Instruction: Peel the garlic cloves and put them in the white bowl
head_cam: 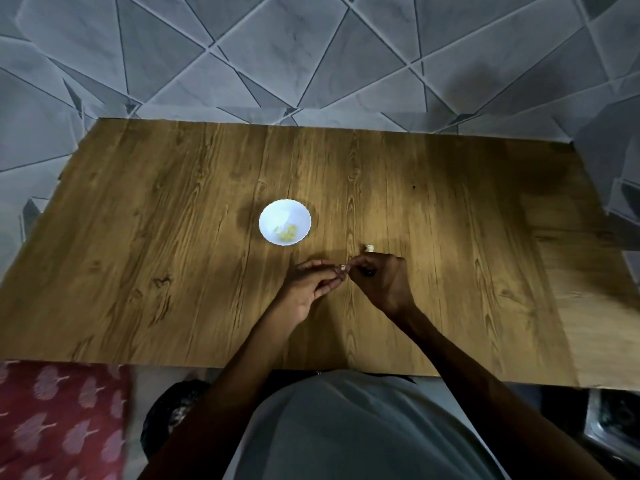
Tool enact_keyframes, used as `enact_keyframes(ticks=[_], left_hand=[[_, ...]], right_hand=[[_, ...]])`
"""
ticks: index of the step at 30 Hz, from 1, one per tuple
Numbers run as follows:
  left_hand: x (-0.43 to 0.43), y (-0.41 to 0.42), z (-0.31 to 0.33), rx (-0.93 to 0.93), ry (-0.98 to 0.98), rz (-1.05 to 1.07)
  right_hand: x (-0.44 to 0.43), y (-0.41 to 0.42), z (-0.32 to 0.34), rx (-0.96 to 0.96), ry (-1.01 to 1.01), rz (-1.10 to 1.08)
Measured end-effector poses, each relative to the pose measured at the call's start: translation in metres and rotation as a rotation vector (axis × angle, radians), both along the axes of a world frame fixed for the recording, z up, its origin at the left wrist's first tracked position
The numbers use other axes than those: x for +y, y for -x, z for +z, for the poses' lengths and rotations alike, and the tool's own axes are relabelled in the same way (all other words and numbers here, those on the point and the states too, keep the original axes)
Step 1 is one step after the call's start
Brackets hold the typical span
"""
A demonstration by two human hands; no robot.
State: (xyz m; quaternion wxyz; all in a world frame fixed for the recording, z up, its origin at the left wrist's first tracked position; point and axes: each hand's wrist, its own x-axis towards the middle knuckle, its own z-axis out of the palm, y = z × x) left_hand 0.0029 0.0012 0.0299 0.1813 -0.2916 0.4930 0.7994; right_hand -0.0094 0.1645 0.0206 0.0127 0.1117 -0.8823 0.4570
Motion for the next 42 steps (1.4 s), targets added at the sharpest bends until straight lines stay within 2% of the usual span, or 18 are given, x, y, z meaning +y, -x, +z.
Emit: enact_keyframes(ticks=[8,18,20,22,26,29,33,38,42], left_hand=[[-0.004,0.006,0.007,-0.110,0.027,-0.024],[-0.002,0.008,0.007,-0.182,-0.003,-0.006],[-0.003,0.008,0.006,-0.179,-0.015,-0.013],[-0.004,0.008,0.004,-0.136,0.039,-0.054],[-0.007,0.005,-0.004,0.082,0.438,-0.202],[-0.007,0.005,-0.013,0.230,0.647,-0.292],[-0.008,0.009,-0.027,0.362,0.900,-0.389],[-0.012,0.012,-0.041,0.389,0.921,-0.313],[-0.015,0.008,-0.045,0.382,0.882,-0.290]], right_hand=[[-0.003,-0.004,0.005,0.171,-0.089,0.107],[-0.006,-0.008,-0.004,0.150,0.027,0.075],[-0.007,-0.008,-0.006,0.076,0.104,0.033],[-0.008,-0.008,-0.008,-0.115,0.237,-0.034],[-0.009,-0.007,-0.004,-0.591,0.572,-0.225],[-0.005,-0.006,-0.003,-0.799,0.650,-0.280],[-0.002,-0.008,-0.006,-0.850,0.641,-0.288],[0.003,-0.010,-0.007,-0.827,0.621,-0.308],[0.002,-0.011,-0.012,-0.802,0.509,-0.364]])
